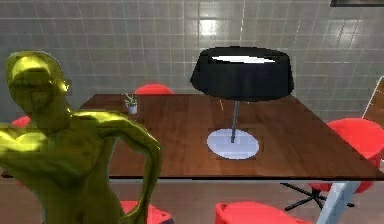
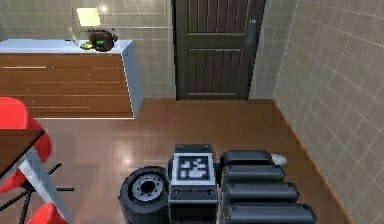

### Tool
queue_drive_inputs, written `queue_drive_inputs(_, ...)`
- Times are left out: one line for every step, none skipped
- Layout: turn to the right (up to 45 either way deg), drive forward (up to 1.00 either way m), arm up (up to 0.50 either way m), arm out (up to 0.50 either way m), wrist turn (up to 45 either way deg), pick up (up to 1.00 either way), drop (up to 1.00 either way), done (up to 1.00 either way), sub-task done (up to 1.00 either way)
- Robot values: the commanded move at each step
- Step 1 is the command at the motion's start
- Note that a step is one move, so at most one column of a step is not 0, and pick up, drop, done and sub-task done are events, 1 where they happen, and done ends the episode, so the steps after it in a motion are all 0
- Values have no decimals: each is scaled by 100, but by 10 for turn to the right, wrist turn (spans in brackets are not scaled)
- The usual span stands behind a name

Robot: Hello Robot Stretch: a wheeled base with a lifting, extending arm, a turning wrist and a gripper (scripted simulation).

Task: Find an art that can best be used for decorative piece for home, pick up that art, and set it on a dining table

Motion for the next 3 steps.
queue_drive_inputs(-450, 0, 0, 0, 0, 0, 0, 0, 0)
queue_drive_inputs(-360, 0, 0, 0, 0, 0, 0, 0, 0)
queue_drive_inputs(0, 0, 0, 48, 0, 0, 0, 0, 0)
